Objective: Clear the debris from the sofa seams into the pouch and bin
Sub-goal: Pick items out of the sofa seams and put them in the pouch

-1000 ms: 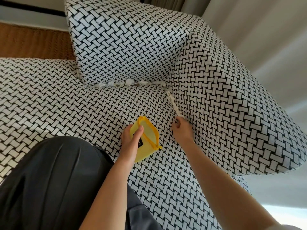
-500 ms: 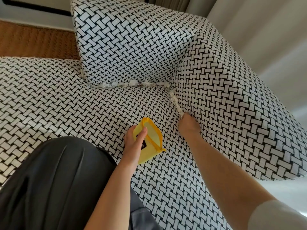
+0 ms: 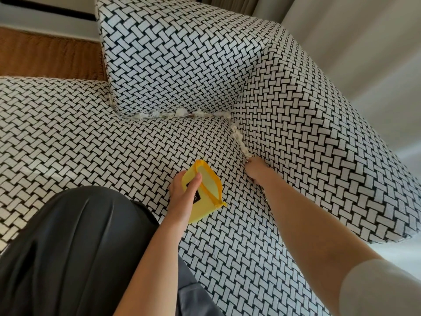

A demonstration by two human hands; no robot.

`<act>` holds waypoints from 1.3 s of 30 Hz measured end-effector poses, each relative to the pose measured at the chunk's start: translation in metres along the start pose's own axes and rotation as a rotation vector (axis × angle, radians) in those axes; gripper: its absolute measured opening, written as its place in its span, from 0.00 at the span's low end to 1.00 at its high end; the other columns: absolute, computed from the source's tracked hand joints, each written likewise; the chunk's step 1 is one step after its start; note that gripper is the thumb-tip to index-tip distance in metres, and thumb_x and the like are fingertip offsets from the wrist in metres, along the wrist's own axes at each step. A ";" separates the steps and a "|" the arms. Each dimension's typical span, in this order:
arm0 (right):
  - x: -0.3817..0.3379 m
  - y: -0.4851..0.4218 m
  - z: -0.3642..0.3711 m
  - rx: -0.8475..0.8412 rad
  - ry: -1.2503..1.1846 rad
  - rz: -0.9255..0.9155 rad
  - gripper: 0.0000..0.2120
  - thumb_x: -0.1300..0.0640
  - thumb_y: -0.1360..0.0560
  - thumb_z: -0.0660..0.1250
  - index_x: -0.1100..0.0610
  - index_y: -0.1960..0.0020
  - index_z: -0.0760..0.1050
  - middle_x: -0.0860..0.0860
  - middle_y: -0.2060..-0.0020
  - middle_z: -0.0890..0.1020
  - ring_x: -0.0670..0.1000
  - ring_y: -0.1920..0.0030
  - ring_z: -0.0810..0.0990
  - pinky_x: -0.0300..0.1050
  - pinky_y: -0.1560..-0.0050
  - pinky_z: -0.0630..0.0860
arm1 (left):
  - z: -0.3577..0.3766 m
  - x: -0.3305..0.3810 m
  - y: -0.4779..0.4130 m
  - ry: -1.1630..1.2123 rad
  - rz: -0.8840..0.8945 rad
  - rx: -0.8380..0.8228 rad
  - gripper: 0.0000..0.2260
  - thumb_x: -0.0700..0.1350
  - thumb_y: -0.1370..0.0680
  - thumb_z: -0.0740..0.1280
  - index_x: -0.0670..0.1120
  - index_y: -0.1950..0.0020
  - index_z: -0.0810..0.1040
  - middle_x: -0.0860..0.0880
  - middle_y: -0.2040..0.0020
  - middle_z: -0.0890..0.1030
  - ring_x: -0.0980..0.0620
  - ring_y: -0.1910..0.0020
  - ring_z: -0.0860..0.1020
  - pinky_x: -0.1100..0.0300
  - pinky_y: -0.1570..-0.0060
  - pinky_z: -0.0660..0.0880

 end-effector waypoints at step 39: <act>0.052 0.117 0.027 0.243 0.004 -0.276 0.18 0.55 0.20 0.52 0.51 0.30 0.62 0.53 0.39 0.72 0.49 0.54 0.78 0.42 0.58 0.75 | 0.008 0.007 0.021 -0.072 -0.038 -0.027 0.32 0.68 0.36 0.60 0.59 0.35 0.62 0.44 0.33 0.64 0.40 0.36 0.67 0.36 0.39 0.67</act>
Point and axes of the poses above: each hand's wrist, its own y-axis away from the middle knuckle, its own z-axis out of the palm, x = y × z, the point moved 9 cm from there along -y, towards the middle knuckle
